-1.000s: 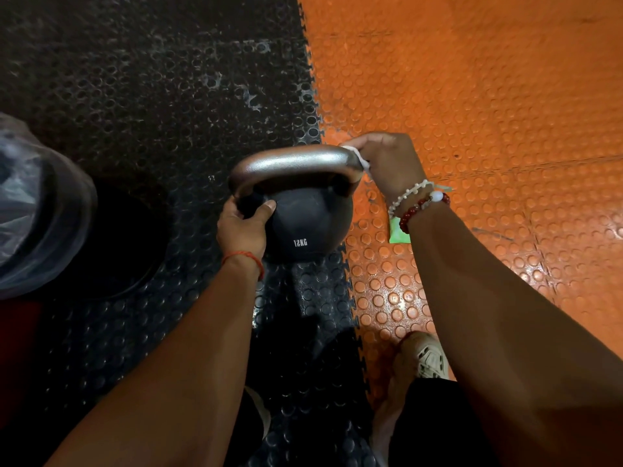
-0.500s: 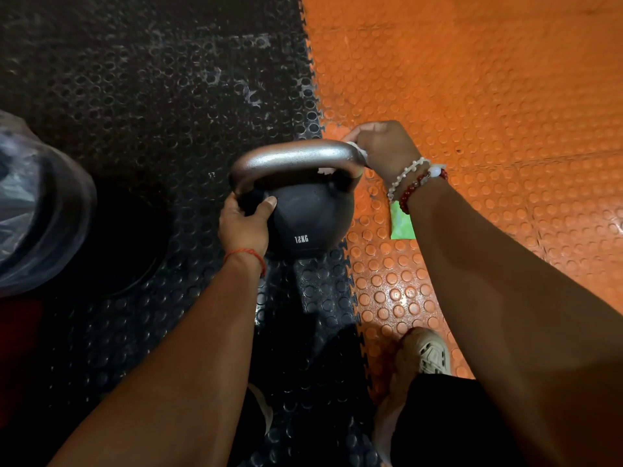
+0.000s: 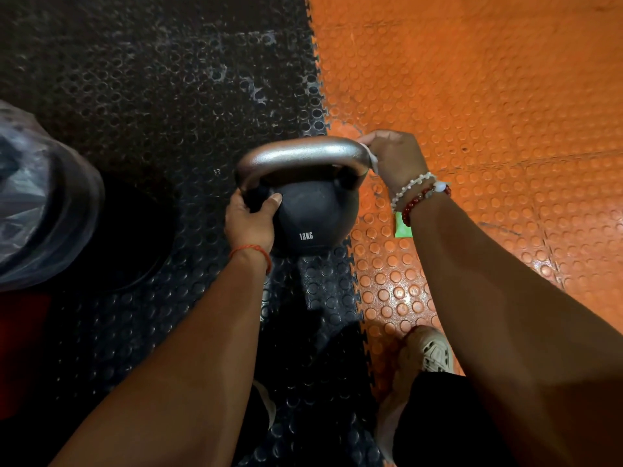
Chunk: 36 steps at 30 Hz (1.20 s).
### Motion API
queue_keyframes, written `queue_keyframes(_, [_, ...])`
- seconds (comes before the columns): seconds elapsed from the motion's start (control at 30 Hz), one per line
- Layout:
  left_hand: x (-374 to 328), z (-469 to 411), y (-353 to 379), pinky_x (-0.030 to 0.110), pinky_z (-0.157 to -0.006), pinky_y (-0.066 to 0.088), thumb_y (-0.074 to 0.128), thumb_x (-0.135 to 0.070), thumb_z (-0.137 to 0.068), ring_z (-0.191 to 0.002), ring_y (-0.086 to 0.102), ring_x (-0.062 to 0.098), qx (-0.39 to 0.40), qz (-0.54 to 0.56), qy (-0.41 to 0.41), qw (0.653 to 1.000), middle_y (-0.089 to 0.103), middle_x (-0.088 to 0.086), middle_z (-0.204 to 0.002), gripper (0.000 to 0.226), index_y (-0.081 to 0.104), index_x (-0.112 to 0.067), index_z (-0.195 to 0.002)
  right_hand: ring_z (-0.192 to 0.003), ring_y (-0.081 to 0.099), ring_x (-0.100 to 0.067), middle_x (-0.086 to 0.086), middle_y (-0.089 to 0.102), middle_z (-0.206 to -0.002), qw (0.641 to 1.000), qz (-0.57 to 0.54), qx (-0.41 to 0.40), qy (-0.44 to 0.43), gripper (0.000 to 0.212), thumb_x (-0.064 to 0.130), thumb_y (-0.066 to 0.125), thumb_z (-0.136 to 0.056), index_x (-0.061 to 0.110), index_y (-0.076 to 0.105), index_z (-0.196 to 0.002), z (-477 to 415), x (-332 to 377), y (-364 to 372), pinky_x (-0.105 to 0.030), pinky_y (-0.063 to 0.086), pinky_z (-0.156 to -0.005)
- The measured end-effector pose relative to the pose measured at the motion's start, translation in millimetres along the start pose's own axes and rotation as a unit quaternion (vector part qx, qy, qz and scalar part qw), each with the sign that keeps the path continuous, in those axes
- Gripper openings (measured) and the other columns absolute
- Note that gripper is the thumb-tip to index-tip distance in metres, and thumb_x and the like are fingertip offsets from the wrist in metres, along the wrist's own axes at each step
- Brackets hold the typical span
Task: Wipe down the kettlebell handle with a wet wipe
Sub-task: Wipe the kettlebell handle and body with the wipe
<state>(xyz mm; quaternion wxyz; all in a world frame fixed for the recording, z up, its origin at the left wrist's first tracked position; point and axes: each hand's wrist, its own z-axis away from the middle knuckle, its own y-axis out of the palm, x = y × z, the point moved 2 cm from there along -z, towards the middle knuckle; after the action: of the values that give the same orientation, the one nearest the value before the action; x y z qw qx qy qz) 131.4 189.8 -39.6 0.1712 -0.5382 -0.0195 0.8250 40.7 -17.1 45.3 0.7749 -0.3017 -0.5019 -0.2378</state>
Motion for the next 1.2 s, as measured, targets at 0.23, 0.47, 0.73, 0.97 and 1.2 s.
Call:
queue_keyframes(0.23, [-1.4,0.7,-0.9,0.041,-0.098,0.052,0.080,-0.030,-0.071,-0.103,0.066,0.020,-0.002,-0.014,-0.010,1.000,0.069,0.005,-0.113,0.043,0.065,-0.021,-0.111,-0.072,0.064,-0.009,0.002,0.072,-0.074,0.996,-0.059,-0.054,-0.035,0.038,-0.001,0.046,-0.077,0.021,0.074,-0.064,15.9,-1.3,4.4,-0.020,0.049,-0.064])
queue_keyframes(0.47, [-0.8,1.2,-2.3,0.041,-0.096,0.053,0.077,-0.043,-0.063,-0.102,0.066,0.019,-0.006,-0.036,-0.009,0.999,0.068,0.005,-0.113,0.056,0.065,-0.021,-0.114,-0.079,0.062,-0.007,0.001,0.071,-0.084,0.986,-0.087,-0.129,-0.055,0.035,0.004,0.046,-0.077,0.025,0.074,-0.079,34.1,-13.9,15.7,-0.024,0.050,-0.074])
queue_keyframes(0.73, [-6.8,5.3,-1.4,0.035,-0.095,0.053,0.078,-0.025,-0.077,-0.101,0.066,0.018,-0.011,-0.037,0.001,0.999,0.069,0.006,-0.112,0.044,0.064,-0.014,-0.117,-0.101,0.065,-0.010,0.000,0.072,-0.105,0.973,-0.035,-0.211,-0.083,0.039,0.003,0.046,-0.081,0.016,0.073,-0.105,51.6,-19.1,31.6,-0.032,0.051,-0.092])
queue_keyframes(0.97, [-10.2,9.4,-0.9,0.027,-0.090,0.052,0.076,-0.020,-0.081,-0.101,0.066,0.018,-0.011,-0.034,0.006,0.999,0.069,0.007,-0.113,0.043,0.062,-0.011,-0.120,-0.096,0.066,-0.014,0.001,0.071,-0.106,0.961,-0.053,-0.263,-0.061,0.037,0.003,0.046,-0.081,0.015,0.073,-0.104,57.6,-16.8,37.1,-0.027,0.052,-0.087])
queue_keyframes(1.2, [-11.7,10.1,-1.2,0.031,-0.094,0.053,0.077,-0.021,-0.079,-0.103,0.066,0.019,-0.011,-0.042,0.006,0.999,0.068,0.007,-0.115,0.043,0.063,-0.011,-0.119,-0.098,0.062,-0.006,0.003,0.071,-0.107,0.952,-0.076,-0.294,-0.031,0.036,0.000,0.048,-0.084,0.015,0.073,-0.105,58.9,-15.1,39.4,-0.020,0.049,-0.090])
